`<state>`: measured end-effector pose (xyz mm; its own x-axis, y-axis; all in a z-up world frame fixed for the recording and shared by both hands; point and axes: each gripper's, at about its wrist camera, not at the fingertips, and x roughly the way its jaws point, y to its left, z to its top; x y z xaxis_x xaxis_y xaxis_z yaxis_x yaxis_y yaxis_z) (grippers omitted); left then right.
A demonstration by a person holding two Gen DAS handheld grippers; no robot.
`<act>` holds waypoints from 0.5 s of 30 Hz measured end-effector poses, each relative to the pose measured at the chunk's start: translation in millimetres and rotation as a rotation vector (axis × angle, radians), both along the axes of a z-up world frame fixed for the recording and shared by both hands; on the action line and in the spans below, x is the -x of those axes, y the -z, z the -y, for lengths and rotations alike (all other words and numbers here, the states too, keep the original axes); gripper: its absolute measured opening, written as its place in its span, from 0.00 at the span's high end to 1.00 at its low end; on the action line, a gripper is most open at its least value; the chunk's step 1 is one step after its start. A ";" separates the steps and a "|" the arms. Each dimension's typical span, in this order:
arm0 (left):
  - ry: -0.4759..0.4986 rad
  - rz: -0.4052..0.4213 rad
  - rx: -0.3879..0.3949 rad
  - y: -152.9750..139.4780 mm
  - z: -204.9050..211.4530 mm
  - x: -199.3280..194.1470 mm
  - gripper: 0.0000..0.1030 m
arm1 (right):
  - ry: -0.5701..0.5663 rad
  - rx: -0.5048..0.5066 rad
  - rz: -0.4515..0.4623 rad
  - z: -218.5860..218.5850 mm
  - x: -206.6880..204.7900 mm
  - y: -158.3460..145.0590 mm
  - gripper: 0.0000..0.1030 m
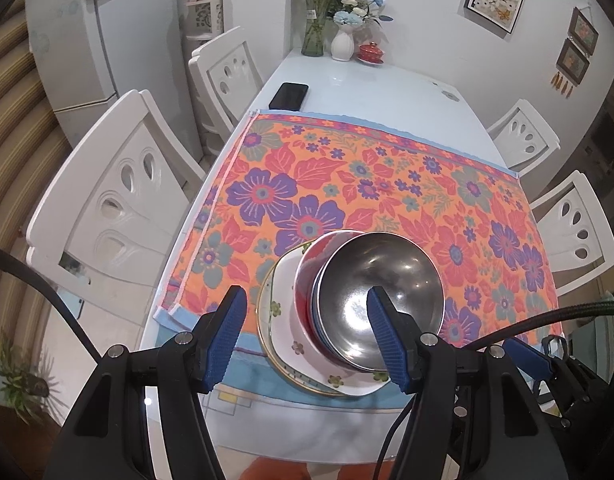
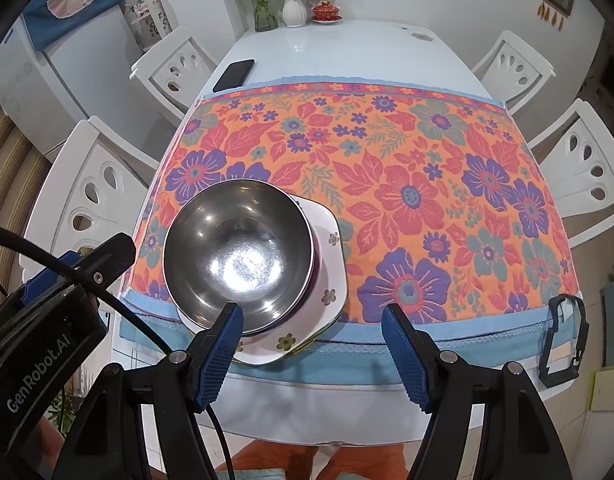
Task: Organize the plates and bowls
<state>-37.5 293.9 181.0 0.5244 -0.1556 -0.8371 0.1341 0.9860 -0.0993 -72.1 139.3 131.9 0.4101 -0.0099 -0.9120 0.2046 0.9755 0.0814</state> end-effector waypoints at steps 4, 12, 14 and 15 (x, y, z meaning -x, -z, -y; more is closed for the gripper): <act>-0.011 0.014 -0.014 -4.2 10.8 5.9 0.41 | -0.020 -0.008 0.006 7.7 1.6 -2.6 0.33; -0.044 0.015 -0.031 -8.9 36.8 15.2 0.41 | -0.068 -0.006 0.017 29.8 6.3 -10.7 0.33; -0.049 0.008 -0.038 -9.1 43.5 17.4 0.41 | -0.077 -0.003 0.019 36.5 8.0 -13.1 0.33; -0.052 0.000 -0.038 -9.0 46.0 18.2 0.40 | -0.080 -0.003 0.019 39.7 8.0 -13.9 0.33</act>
